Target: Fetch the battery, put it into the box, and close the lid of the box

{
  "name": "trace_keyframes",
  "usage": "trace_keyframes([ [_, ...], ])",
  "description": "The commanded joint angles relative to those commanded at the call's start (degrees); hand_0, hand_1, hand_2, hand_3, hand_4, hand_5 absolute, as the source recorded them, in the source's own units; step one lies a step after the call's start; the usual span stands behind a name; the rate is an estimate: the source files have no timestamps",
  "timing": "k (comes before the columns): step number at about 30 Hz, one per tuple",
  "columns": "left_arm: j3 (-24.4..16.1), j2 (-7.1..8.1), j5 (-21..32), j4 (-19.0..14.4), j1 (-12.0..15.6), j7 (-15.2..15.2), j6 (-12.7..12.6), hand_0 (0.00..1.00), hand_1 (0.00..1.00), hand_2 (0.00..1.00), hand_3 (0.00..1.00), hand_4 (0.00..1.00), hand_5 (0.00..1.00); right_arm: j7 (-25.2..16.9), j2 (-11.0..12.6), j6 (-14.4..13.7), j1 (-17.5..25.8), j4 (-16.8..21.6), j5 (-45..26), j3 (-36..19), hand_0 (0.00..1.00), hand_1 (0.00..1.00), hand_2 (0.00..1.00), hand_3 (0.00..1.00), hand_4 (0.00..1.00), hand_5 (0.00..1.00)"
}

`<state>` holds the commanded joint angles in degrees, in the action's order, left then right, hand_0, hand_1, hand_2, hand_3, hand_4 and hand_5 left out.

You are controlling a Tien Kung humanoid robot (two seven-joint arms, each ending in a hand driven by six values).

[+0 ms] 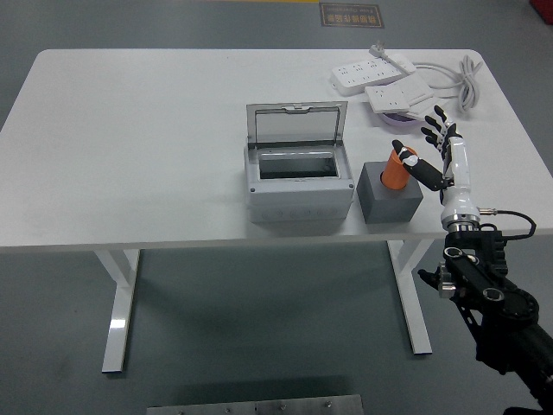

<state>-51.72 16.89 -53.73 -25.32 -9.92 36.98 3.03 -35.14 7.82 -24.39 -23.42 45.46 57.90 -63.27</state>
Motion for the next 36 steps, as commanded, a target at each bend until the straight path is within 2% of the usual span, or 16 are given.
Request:
trace_keyframes([
  [1, -0.01, -0.01, -0.02, 0.0, -0.01, 0.0, 0.01, 0.861, 0.902, 0.828, 0.852, 0.834, 0.682, -0.32, -0.02, -0.1, -0.16, -0.24, -0.71, 0.48, 0.754, 0.758, 0.771, 0.871, 0.903, 0.221],
  [2, 0.0, -0.02, -0.02, 0.0, -0.01, 0.0, 0.01, 0.861, 0.902, 0.827, 0.852, 0.834, 0.682, -0.57, -0.03, -0.19, -0.35, -0.46, -1.41, 0.99, 0.699, 0.705, 0.721, 0.802, 0.891, 0.208],
  [8, -0.19, -0.05, -0.33, 0.01, -0.15, 0.0, 0.11, 0.861, 0.902, 0.827, 0.852, 0.834, 0.682, -1.01, -0.46, -0.4, -2.18, -1.73, -4.75, 4.38, 0.699, 0.705, 0.721, 0.802, 0.891, 0.208],
  [9, -0.21, -0.05, -0.38, 0.01, -0.18, 0.0, 0.14, 0.86, 0.902, 0.828, 0.852, 0.833, 0.68, -0.83, -0.57, -0.39, -2.56, -1.87, -4.79, 4.94, 0.653, 0.673, 0.678, 0.758, 0.881, 0.201],
  [21, -0.61, 0.06, -1.25, 0.01, -0.57, 0.0, 0.54, 0.859, 0.902, 0.828, 0.852, 0.831, 0.676, 1.66, -1.4, 0.08, -4.75, -2.84, -3.77, 9.54, 0.656, 0.673, 0.675, 0.748, 0.873, 0.196],
  [36, -0.54, 0.33, -1.57, -0.01, -0.66, 0.0, 0.64, 0.857, 0.902, 0.827, 0.849, 0.831, 0.675, 2.33, -1.29, 0.56, -4.64, -3.01, -3.09, 9.74, 0.656, 0.679, 0.678, 0.751, 0.851, 0.164],
])
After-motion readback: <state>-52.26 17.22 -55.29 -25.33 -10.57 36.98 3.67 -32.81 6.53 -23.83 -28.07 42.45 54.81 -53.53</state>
